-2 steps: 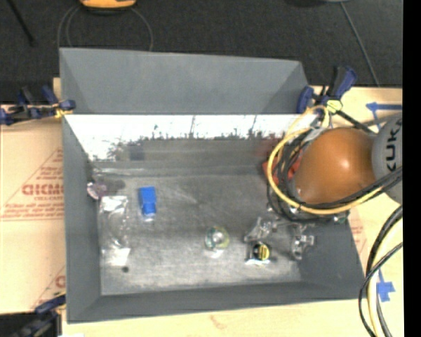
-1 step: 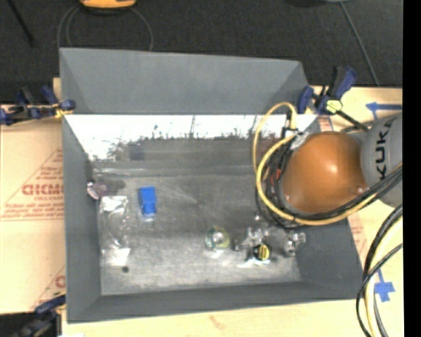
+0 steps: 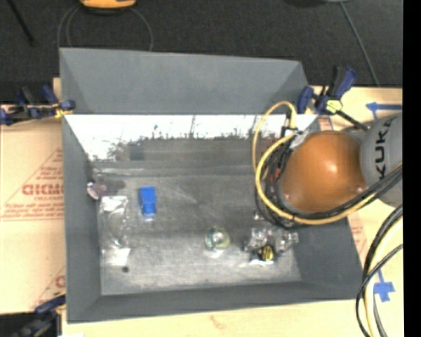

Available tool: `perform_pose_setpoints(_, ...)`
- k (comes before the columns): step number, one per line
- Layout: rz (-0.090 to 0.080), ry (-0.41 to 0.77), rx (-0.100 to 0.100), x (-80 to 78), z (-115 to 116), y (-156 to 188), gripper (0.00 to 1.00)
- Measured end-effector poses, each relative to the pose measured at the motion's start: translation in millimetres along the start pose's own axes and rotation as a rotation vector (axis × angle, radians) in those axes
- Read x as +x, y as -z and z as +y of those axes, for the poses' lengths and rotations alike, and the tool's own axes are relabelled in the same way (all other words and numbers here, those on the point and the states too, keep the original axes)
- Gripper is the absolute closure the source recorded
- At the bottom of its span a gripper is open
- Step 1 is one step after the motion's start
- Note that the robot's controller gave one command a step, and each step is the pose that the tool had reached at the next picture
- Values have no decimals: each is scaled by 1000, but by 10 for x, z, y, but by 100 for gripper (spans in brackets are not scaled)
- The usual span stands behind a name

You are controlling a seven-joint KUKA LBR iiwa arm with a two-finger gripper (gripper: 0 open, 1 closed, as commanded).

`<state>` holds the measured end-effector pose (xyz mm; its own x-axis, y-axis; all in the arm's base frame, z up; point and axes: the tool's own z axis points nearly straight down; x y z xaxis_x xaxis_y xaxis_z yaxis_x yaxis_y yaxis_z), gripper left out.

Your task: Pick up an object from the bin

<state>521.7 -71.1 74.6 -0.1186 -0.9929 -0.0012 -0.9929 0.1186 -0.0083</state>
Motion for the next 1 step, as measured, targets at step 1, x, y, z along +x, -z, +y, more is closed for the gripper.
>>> perform_pose_setpoints(1,2,-1,2,321,-152,1354,100)
